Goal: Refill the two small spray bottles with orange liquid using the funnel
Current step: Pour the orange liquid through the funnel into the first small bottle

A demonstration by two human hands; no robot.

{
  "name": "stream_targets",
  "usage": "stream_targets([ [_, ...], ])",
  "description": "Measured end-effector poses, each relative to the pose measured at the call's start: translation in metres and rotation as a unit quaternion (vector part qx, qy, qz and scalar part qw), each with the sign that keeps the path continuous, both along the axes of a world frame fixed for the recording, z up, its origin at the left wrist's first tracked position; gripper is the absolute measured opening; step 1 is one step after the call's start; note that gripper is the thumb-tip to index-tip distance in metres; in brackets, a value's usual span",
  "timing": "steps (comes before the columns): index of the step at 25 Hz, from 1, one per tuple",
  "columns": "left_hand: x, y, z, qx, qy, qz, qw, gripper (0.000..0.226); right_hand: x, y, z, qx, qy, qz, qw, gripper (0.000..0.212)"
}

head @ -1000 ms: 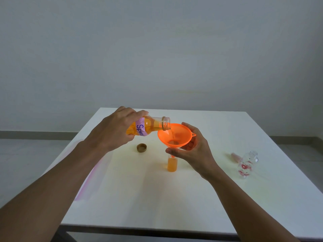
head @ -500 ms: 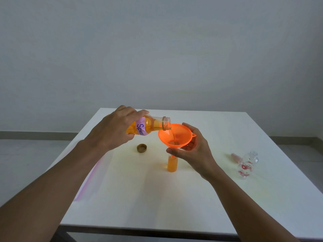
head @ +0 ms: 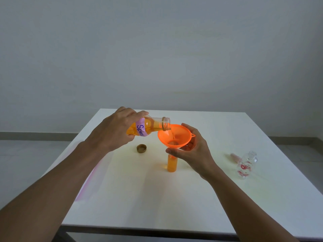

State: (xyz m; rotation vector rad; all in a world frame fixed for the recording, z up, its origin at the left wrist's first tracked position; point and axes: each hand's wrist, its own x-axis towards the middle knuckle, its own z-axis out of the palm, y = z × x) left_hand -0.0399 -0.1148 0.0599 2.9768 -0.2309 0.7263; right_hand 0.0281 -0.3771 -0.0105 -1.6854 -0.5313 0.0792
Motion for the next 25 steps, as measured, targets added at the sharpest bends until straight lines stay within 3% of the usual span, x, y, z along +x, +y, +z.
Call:
stream_targets([
  [10,-0.007,-0.008,-0.018,-0.15,0.018,0.03,0.988,0.081,0.007,0.0,0.006,-0.013,0.013,0.0,1.0,0.108],
  [25,-0.014,-0.015,-0.038,-0.296,-0.005,0.091,0.951,0.086,0.007,0.0,0.008,-0.003,0.011,-0.009,1.0,0.098],
])
